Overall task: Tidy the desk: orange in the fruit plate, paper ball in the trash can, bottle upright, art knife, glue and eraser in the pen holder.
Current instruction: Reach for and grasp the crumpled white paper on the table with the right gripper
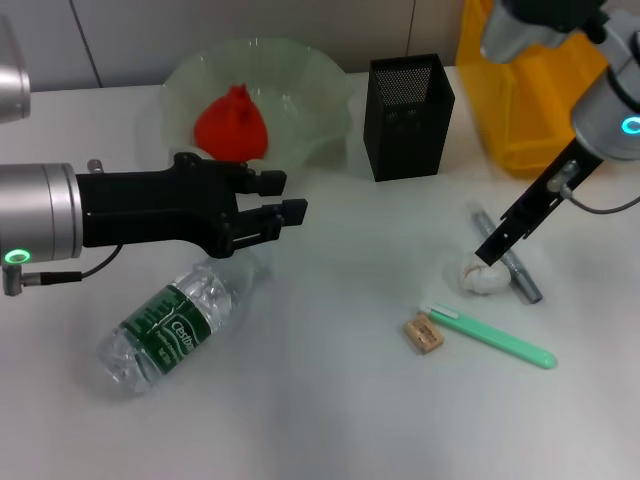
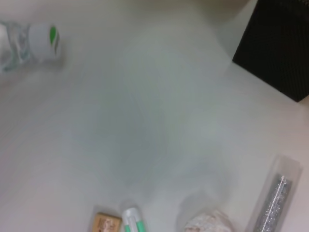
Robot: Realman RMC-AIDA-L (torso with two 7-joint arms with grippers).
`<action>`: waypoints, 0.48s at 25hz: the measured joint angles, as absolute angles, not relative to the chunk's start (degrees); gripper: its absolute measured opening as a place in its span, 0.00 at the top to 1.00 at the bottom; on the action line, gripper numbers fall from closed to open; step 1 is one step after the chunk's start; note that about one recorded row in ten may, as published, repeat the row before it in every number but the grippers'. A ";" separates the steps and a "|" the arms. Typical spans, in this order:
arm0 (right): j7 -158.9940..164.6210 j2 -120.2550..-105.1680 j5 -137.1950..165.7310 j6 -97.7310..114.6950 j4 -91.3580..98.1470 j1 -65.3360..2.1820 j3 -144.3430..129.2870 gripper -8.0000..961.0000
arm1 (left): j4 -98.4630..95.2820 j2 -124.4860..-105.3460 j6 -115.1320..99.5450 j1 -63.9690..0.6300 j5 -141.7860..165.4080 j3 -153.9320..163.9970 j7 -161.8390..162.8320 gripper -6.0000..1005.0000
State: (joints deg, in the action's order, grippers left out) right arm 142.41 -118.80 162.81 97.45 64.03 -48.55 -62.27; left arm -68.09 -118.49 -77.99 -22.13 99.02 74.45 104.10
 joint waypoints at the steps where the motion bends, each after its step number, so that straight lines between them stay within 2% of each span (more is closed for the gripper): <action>1: 142.68 -118.80 163.15 97.07 63.25 -48.96 -62.87 0.22 | -67.98 -118.48 -77.91 -22.13 98.96 74.40 103.90 0.59; 12: 143.10 -118.92 163.74 94.38 56.93 -51.21 -64.48 0.22 | -66.70 -118.48 -77.50 -22.39 98.55 73.77 102.62 0.59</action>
State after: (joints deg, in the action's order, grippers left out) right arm 143.10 -118.92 163.74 94.38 56.93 -51.21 -64.48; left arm -66.70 -118.48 -77.50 -22.39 98.55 73.77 102.62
